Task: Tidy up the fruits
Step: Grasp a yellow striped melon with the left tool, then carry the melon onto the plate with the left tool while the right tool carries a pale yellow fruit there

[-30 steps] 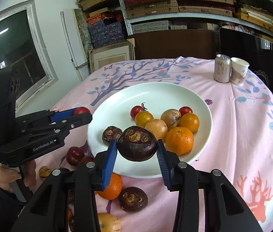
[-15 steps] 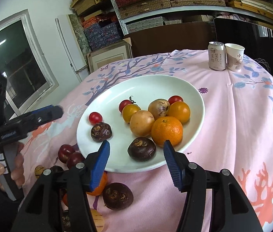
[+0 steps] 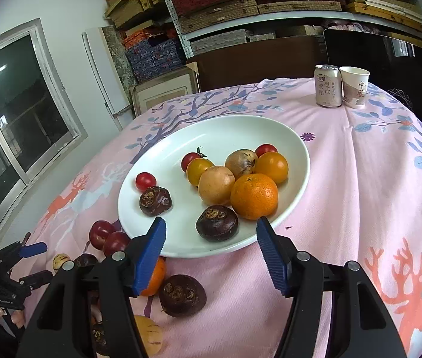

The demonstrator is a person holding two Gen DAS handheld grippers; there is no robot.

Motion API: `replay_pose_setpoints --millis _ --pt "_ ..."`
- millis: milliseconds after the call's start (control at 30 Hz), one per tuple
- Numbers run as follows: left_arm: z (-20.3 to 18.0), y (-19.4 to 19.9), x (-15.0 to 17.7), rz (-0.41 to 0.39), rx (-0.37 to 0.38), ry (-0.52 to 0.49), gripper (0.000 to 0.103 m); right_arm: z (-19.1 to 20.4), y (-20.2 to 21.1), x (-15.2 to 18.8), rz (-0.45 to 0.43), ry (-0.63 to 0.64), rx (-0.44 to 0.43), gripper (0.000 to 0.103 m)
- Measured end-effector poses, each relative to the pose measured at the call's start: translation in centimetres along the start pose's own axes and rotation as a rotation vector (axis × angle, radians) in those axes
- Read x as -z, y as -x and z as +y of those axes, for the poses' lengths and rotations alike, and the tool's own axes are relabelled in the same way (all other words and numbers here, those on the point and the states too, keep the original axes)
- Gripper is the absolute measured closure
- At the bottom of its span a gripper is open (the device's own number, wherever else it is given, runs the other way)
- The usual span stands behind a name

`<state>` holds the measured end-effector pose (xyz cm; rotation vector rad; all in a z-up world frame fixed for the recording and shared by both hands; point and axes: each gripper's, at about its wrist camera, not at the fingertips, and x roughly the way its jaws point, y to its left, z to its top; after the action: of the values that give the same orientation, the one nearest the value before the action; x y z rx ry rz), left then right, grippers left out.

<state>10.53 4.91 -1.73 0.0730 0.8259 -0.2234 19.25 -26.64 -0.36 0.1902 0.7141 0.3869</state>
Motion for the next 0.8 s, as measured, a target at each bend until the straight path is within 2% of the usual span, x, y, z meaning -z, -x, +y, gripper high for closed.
replay_pose_setpoints --millis 33,67,167,333,433,500,567,667,800 --pt "-0.4 -0.2 0.2 0.008 0.001 -0.019 0.027 0.0 0.2 0.2 -0.003 0.000 0.005 0.039" --pt "-0.7 -0.6 0.1 0.021 0.005 -0.032 0.047 0.0 0.5 0.5 -0.006 0.002 0.015 0.039" --pt "-1.0 -2.3 0.1 0.077 0.017 -0.042 0.062 0.0 1.2 1.4 -0.013 0.011 0.027 0.039" --pt "-0.8 -3.2 -0.5 0.102 0.057 -0.042 0.060 0.4 2.5 3.0 0.000 0.018 -0.016 0.039" --pt "-1.3 -2.9 -0.4 0.084 0.037 -0.063 0.061 0.7 3.1 3.8 0.031 0.022 -0.105 0.039" --pt "-0.9 -2.6 -0.2 0.067 0.066 -0.030 0.063 0.8 3.4 4.4 0.053 0.010 -0.155 0.039" --pt "-0.3 -1.8 0.0 0.023 0.068 0.001 0.064 1.3 3.2 5.1 0.095 0.021 -0.159 0.039" --pt "0.1 -0.8 0.1 -0.029 0.074 0.030 0.064 2.7 3.8 5.9 0.099 0.078 -0.165 0.039" --pt "0.5 -0.5 0.0 -0.040 0.086 0.051 0.064 4.8 3.9 7.1 0.119 0.169 -0.119 0.039"
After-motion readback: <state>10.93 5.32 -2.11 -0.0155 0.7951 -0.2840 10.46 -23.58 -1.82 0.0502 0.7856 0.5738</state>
